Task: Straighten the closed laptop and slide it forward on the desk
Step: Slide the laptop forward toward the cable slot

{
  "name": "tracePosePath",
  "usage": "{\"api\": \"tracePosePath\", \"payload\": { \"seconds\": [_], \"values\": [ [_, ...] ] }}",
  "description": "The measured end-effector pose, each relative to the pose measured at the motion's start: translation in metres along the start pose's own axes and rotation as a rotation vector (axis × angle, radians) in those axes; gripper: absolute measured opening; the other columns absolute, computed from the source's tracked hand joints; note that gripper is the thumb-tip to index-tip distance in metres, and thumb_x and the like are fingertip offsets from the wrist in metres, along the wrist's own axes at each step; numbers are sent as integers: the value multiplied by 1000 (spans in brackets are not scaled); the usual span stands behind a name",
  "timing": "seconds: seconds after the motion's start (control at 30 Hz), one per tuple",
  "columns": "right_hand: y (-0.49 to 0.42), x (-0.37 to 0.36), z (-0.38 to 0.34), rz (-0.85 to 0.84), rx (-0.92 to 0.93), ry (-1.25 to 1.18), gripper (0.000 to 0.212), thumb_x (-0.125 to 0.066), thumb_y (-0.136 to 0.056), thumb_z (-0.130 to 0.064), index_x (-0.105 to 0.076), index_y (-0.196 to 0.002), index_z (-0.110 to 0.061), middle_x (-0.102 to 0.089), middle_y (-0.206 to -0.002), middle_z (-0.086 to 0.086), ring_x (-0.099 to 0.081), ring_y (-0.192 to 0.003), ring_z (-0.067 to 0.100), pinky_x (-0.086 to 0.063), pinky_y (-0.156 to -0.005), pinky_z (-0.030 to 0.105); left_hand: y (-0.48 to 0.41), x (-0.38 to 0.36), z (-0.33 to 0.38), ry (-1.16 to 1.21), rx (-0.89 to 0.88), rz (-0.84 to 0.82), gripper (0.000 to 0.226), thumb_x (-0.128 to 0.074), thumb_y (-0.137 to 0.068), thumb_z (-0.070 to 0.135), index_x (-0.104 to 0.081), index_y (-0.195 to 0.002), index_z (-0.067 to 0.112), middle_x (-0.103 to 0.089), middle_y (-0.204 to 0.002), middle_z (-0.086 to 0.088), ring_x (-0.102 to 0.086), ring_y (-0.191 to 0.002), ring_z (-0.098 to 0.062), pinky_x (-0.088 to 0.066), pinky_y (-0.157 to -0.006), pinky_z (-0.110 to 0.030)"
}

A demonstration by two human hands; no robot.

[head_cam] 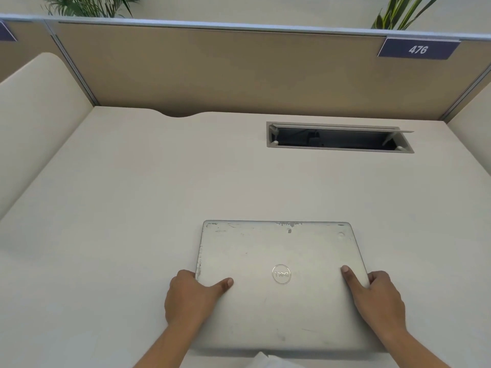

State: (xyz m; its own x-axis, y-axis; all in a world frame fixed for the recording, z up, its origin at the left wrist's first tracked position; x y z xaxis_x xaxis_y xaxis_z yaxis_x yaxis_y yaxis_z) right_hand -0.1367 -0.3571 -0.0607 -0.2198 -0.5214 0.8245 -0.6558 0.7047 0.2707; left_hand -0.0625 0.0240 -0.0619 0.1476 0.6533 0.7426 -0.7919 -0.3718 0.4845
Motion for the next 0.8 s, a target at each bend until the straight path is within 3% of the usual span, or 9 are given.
{"api": "tracePosePath", "payload": {
  "seconds": [0.17, 0.33, 0.63, 0.8],
  "values": [
    [-11, 1, -8, -20, -18, -58, 59, -59, -79, -67, -48, -89, -10, -56, -75, 2, -56, -76, 31, -41, -65, 39, -9, 6, 12, 17, -4, 6, 87, -81, -44, 73, -58, -98, 10, -66, -94, -3, -64, -84, -26, -44, -59, -32],
    [-33, -2, -30, -41, -23, -122, 59, -62, -80, -64, -52, -94, -8, -59, -82, 5, -58, -82, 31, -40, -63, 38, -27, 20, 40, 59, -41, 41, 82, -84, -46, 69, -57, -94, 9, -67, -88, -3, -64, -78, -25, -41, -55, -32],
    [-102, -1, -107, -2, 55, -170, 55, -62, -78, -65, -39, -73, -16, -49, -70, 2, -50, -66, 27, -33, -54, 36, -80, 40, 106, 151, -59, 50, 77, -84, -42, 70, -61, -86, 11, -70, -80, -3, -66, -70, -24, -45, -54, -32],
    [-143, -10, -143, 5, 72, -172, 57, -62, -76, -68, -44, -80, -13, -53, -76, 3, -54, -75, 31, -37, -59, 36, -117, 47, 143, 144, -55, 40, 79, -85, -43, 69, -62, -87, 7, -71, -82, -7, -66, -71, -27, -47, -58, -34]
  ]
}}
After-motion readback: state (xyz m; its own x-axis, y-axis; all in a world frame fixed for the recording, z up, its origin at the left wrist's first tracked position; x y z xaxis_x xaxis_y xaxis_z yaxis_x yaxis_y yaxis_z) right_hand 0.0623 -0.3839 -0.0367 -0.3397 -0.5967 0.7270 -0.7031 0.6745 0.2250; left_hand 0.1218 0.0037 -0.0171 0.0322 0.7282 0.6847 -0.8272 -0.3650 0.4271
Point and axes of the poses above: each hand's wrist, its own y-axis away from the middle knuckle, its own x-axis out of the back of the hand, z = x × y, the point moved 4 cm from there along -y, towards the middle knuckle
